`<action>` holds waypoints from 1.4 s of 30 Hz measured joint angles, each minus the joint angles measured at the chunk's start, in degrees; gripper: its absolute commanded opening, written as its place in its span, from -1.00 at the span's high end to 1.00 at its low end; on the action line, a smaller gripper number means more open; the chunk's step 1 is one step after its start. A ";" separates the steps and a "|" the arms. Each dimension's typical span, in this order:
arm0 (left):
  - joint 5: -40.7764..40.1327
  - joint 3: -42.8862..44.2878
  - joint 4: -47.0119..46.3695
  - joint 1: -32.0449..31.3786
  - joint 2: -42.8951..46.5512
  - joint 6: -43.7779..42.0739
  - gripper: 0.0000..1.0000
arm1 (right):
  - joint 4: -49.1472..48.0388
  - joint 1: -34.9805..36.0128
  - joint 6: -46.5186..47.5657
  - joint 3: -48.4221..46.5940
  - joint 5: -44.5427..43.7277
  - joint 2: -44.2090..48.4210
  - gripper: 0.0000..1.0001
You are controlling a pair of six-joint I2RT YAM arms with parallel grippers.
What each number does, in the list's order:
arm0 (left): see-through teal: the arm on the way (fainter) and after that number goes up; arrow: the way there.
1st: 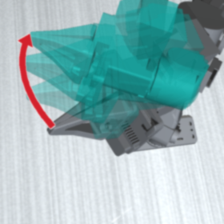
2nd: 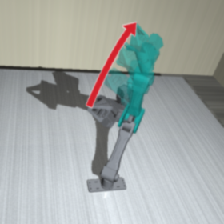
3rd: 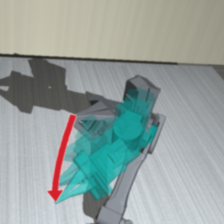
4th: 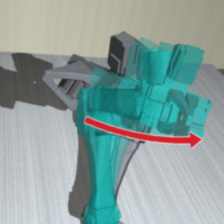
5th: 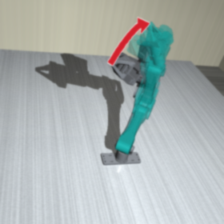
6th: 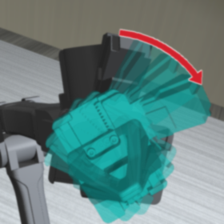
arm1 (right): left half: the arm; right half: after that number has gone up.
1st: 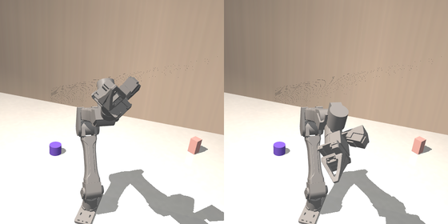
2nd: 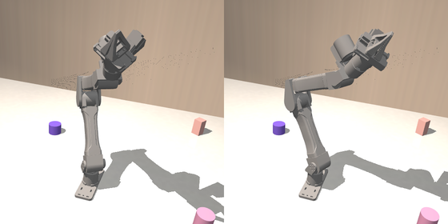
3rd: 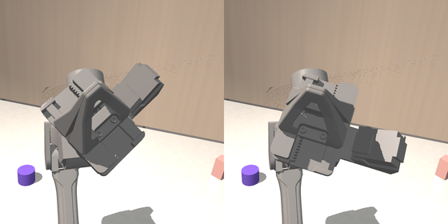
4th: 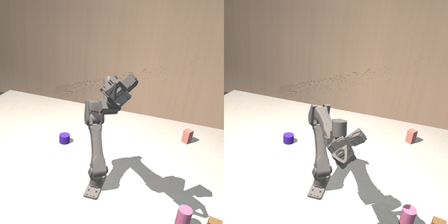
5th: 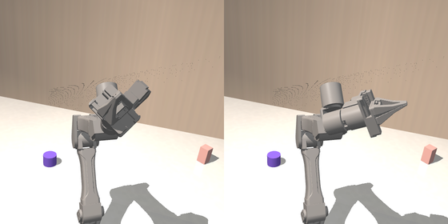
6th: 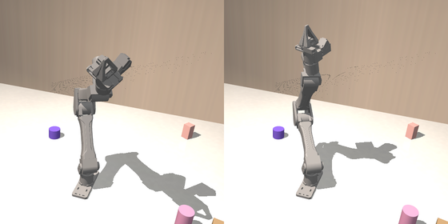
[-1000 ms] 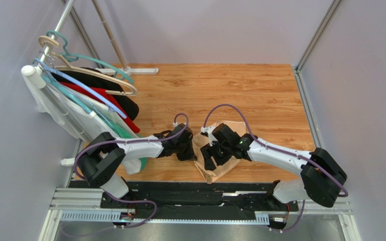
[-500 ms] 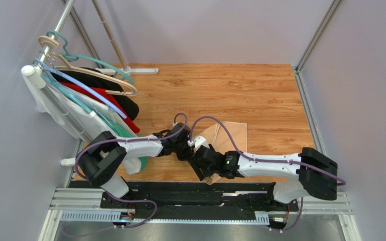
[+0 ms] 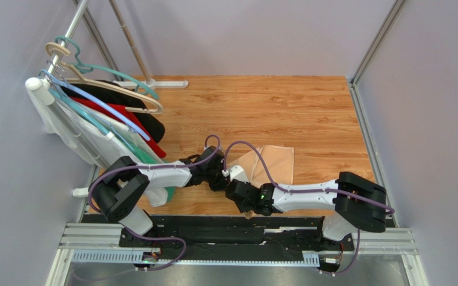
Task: Fold the napkin, place the utensils inside, and roll it up
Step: Roll the napkin with the utensil
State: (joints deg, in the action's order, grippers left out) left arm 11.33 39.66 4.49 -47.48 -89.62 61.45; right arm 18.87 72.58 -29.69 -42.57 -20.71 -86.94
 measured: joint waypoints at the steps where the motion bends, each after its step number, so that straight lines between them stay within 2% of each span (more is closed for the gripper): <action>1: -0.02 0.00 0.00 0.00 0.07 -0.02 1.00 | -0.46 0.00 -0.37 -0.02 -0.13 -0.13 0.61; 3: -0.02 -0.04 -0.02 0.00 0.28 0.00 1.00 | -1.07 0.00 -0.92 -0.02 -0.20 -0.31 0.76; 4: -0.04 -0.11 -0.02 0.00 0.46 0.00 1.00 | -1.22 0.00 -1.01 -0.02 -0.20 -0.37 0.94; 5: -0.13 -0.24 0.02 0.00 0.74 0.00 1.00 | -1.40 0.00 -1.38 -0.02 -0.22 -0.44 1.00; 8: -0.79 -0.68 1.03 0.07 2.10 -0.11 0.75 | -1.95 -0.02 -2.34 -0.02 0.02 -0.52 1.00; 9: -1.01 -0.76 1.40 0.07 2.56 -0.28 0.46 | -2.23 -0.02 -2.47 -0.02 0.20 -0.57 1.00; 11: -1.73 -0.79 2.56 0.04 3.80 -0.79 0.13 | -2.93 -0.15 -2.69 0.02 0.87 -0.59 1.00; 12: -2.03 -0.79 3.23 0.02 4.74 -1.22 -0.15 | -3.52 -0.33 -2.78 0.13 1.53 -0.59 1.00; 14: -3.26 -0.74 5.07 0.00 7.23 -2.45 -0.36 | -5.09 -0.94 -3.43 0.59 3.15 -0.35 1.00; 21: -6.54 -0.02 10.75 0.22 17.46 -6.27 -0.46 | -8.76 -5.90 -3.91 4.79 13.11 3.63 1.00; 28: -6.45 -2.47 11.26 0.22 21.44 -8.41 -0.55 | -12.59 -11.34 -3.72 8.61 23.06 6.23 1.00; 35: -3.23 -11.19 4.48 0.22 26.99 -11.54 -0.57 | -16.98 -16.70 -4.37 11.67 32.92 7.02 1.00; 42: -1.60 -16.04 -3.37 0.20 23.67 -11.78 -0.55 | -20.87 -21.14 -6.40 13.68 40.94 7.04 1.00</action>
State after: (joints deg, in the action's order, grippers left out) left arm 9.74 23.62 1.13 -47.29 -65.95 49.67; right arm -2.00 51.44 -36.10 -28.88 20.23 -79.90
